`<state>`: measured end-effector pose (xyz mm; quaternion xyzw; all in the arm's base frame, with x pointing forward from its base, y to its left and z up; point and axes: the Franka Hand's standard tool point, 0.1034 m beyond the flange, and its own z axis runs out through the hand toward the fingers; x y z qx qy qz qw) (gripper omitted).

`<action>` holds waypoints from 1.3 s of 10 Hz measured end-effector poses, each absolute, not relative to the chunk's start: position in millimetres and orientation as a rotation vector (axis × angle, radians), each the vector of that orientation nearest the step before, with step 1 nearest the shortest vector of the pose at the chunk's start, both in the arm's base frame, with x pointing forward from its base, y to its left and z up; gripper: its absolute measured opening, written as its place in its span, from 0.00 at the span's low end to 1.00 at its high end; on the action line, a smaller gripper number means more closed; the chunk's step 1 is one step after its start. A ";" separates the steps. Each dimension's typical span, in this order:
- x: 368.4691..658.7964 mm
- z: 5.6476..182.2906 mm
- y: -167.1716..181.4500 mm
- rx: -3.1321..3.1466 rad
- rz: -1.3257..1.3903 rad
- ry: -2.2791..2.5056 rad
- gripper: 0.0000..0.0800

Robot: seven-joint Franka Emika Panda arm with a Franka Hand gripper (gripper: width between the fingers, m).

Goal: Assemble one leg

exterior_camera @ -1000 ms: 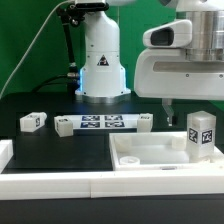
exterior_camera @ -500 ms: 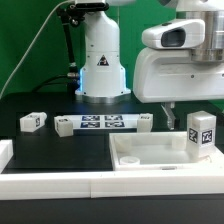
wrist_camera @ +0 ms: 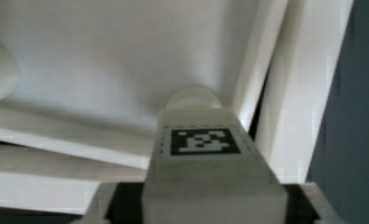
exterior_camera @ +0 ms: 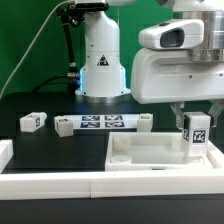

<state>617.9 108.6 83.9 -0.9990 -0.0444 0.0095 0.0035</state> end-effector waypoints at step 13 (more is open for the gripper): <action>620.6 81.5 121.0 -2.601 0.001 1.713 0.36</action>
Offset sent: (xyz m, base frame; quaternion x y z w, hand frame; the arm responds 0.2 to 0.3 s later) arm -0.0054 0.0047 -0.0059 -0.0141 0.0034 0.2913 0.9565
